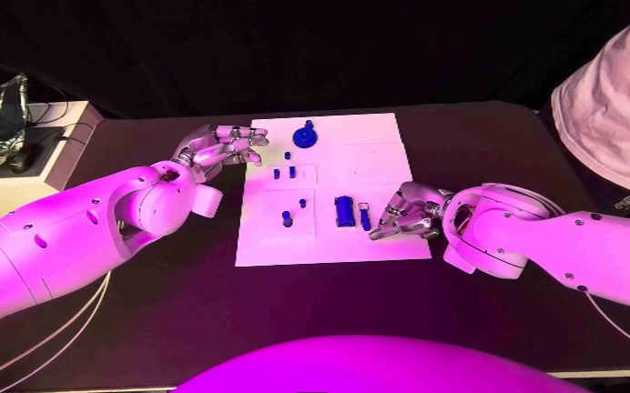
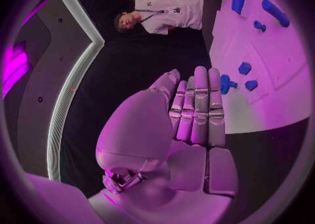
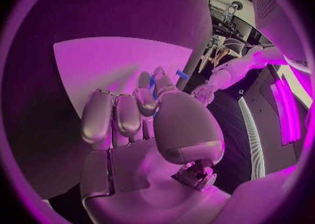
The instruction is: Assemble the parts on the task board
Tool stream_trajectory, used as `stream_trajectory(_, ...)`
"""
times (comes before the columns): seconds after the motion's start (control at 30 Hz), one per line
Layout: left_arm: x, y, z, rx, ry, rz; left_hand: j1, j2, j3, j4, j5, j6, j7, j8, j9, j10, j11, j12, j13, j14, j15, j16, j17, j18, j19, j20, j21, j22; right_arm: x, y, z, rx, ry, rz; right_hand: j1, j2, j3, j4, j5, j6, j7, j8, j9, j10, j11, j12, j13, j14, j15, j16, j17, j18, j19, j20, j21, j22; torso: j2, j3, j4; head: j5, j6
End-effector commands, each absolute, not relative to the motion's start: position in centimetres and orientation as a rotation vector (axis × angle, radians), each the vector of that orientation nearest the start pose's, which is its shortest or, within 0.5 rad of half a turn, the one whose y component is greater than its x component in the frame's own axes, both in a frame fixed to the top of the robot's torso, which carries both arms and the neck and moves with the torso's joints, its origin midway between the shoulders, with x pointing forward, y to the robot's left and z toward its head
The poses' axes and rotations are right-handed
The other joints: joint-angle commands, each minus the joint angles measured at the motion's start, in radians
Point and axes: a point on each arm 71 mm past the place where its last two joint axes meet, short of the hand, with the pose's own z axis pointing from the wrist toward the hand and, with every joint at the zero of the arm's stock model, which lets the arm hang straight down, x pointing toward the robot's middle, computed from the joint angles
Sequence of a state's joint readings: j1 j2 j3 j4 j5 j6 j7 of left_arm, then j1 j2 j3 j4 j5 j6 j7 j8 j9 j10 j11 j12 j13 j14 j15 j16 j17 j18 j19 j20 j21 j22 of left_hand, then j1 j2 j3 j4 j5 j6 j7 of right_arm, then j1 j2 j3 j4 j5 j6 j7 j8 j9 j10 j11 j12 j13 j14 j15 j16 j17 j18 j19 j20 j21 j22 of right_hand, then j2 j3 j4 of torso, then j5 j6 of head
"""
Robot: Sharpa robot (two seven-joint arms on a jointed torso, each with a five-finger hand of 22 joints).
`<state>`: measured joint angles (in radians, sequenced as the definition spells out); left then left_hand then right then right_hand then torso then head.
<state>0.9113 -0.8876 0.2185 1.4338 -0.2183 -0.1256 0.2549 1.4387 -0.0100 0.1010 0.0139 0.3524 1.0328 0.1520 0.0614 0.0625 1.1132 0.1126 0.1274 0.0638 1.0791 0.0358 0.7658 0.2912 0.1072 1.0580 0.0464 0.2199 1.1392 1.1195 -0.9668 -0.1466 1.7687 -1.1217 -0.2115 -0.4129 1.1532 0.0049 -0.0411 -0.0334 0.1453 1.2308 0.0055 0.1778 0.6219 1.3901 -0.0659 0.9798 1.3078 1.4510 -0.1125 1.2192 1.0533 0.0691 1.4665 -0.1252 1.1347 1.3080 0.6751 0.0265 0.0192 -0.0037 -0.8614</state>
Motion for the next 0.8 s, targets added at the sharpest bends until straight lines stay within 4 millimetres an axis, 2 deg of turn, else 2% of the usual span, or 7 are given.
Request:
stream_trajectory(0.03, 47.66, 25.40, -23.82, -1.152, 1.564, -1.510, -0.005, -0.001, 0.003, 0.003, 0.000, -0.005, -0.003, 0.003, 0.001, -0.005, -0.003, 0.005, -0.001, -0.001, 0.005, 0.000, -0.001, -0.002, 0.006, -0.001, -0.004, 0.001, 40.02, -20.55, -25.81, 0.243, 2.166, 0.594, -0.005, 0.009, -0.003, 0.012, 0.006, 0.000, -0.009, 0.008, 0.002, 0.007, -0.002, 0.007, 0.030, 0.001, -0.006, 0.006, 0.002, -0.015, 0.051, -0.006, 0.005, 0.157, 0.001, -0.0001, 0.0007, 0.000, -0.001)
stream_trajectory(0.33, 47.66, 25.44, -23.85, -1.153, 1.564, -1.509, -0.005, 0.000, 0.003, 0.001, 0.000, -0.003, -0.003, 0.003, 0.001, -0.005, -0.003, 0.004, -0.001, -0.001, 0.005, 0.000, -0.001, -0.002, 0.005, -0.001, -0.004, 0.004, 40.17, -20.53, -25.76, 0.261, 2.148, 0.592, -0.019, 0.013, -0.014, 0.038, 0.005, -0.004, -0.010, 0.018, 0.011, 0.009, -0.002, 0.009, 0.032, 0.001, -0.006, 0.009, 0.006, -0.015, 0.052, -0.006, 0.009, 0.157, 0.000, 0.0001, 0.0001, 0.001, -0.003)
stream_trajectory(0.8, 47.65, 25.40, -23.90, -1.154, 1.566, -1.509, -0.001, 0.000, 0.005, -0.004, 0.000, -0.002, -0.003, 0.003, 0.001, -0.005, -0.003, 0.004, -0.001, -0.001, 0.004, 0.000, -0.001, -0.002, 0.005, -0.001, -0.003, 0.007, 40.89, -20.63, -25.99, 0.299, 2.126, 0.543, -0.014, 0.029, -0.010, 0.044, 0.013, -0.006, -0.011, 0.021, 0.012, 0.010, -0.003, 0.010, 0.033, 0.002, -0.007, 0.009, 0.007, -0.015, 0.052, -0.007, 0.010, 0.157, 0.000, 0.0010, 0.0003, 0.001, -0.004)
